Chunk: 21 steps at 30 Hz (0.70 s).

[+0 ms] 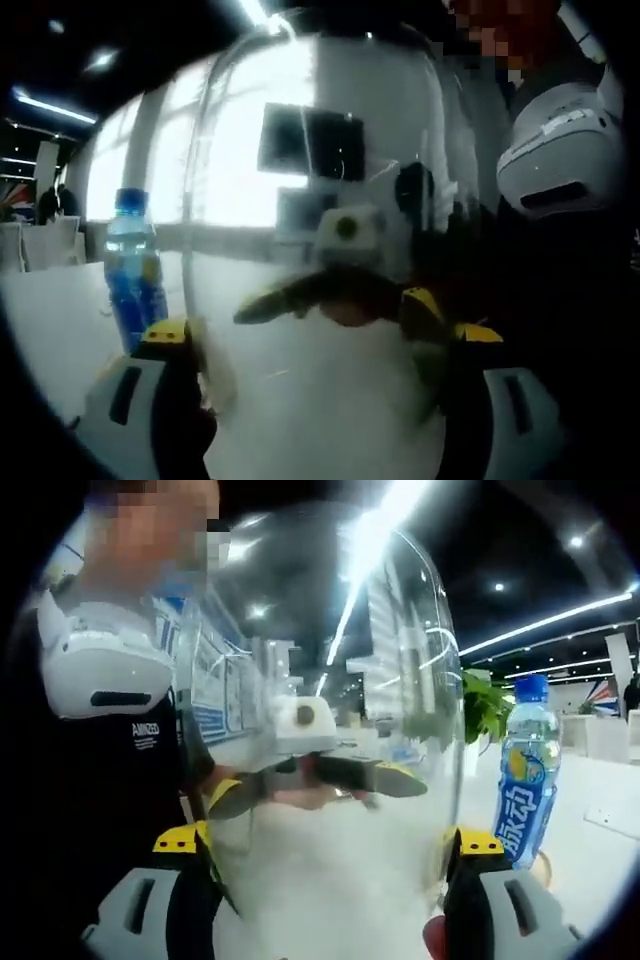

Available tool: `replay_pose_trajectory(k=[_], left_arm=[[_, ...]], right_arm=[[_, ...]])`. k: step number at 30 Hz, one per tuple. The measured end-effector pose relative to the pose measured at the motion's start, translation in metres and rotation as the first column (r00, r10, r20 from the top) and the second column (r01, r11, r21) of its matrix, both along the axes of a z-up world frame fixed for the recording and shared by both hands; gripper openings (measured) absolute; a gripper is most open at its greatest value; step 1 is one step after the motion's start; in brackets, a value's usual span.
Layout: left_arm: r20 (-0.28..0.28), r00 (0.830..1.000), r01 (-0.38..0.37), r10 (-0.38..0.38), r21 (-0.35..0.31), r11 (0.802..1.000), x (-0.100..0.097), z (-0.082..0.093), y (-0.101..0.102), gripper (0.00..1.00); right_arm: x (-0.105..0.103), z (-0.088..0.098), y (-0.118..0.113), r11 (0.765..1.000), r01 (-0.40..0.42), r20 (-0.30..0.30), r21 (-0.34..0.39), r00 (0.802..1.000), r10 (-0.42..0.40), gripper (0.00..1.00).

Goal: Open the cover put in the Mizone put the cover back on

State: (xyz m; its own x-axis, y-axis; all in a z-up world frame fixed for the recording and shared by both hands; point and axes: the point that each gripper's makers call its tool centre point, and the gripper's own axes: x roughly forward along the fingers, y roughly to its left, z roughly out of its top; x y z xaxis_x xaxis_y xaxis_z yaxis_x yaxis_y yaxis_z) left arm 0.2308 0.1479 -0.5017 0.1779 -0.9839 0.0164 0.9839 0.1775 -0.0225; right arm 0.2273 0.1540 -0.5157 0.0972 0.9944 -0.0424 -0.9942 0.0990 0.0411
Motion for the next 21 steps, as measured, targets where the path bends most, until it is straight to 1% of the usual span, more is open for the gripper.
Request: replay_pose_trajectory(k=[4, 6, 8, 9, 10, 15, 21], left_arm=[[-0.056, 0.998, -0.014, 0.012, -0.027, 1.000, 0.003, 0.018, -0.001, 0.86], [-0.081, 0.996, -0.025, 0.021, -0.041, 0.999, 0.005, 0.027, -0.002, 0.86], [-0.088, 0.996, -0.029, 0.024, -0.051, 0.998, 0.006, 0.035, -0.002, 0.86], [-0.088, 0.996, -0.030, 0.025, -0.052, 0.998, 0.007, 0.041, -0.003, 0.86], [-0.088, 0.996, -0.030, 0.025, -0.051, 0.998, 0.007, 0.043, -0.003, 0.86], [-0.066, 0.997, -0.029, 0.027, -0.027, 0.999, 0.009, 0.063, -0.004, 0.86], [-0.016, 1.000, -0.024, 0.025, 0.013, 1.000, 0.010, 0.086, -0.006, 0.86]], right_arm=[[0.002, 0.023, -0.006, 0.999, 0.004, -0.048, 0.044, 0.999, -0.002, 0.90], [0.004, 0.033, -0.008, 0.998, 0.007, -0.061, 0.063, 0.998, -0.003, 0.90], [0.005, 0.043, -0.009, 0.998, 0.008, -0.065, 0.067, 0.998, -0.004, 0.90], [0.004, 0.047, -0.009, 0.998, 0.007, -0.066, 0.066, 0.998, -0.003, 0.90], [0.004, 0.051, -0.008, 0.998, 0.005, -0.063, 0.058, 0.998, -0.001, 0.90], [0.004, 0.067, -0.008, 0.999, -0.005, -0.044, 0.052, 0.999, 0.007, 0.90], [0.006, 0.087, -0.009, 0.998, -0.009, 0.000, 0.056, 1.000, 0.009, 0.90]])
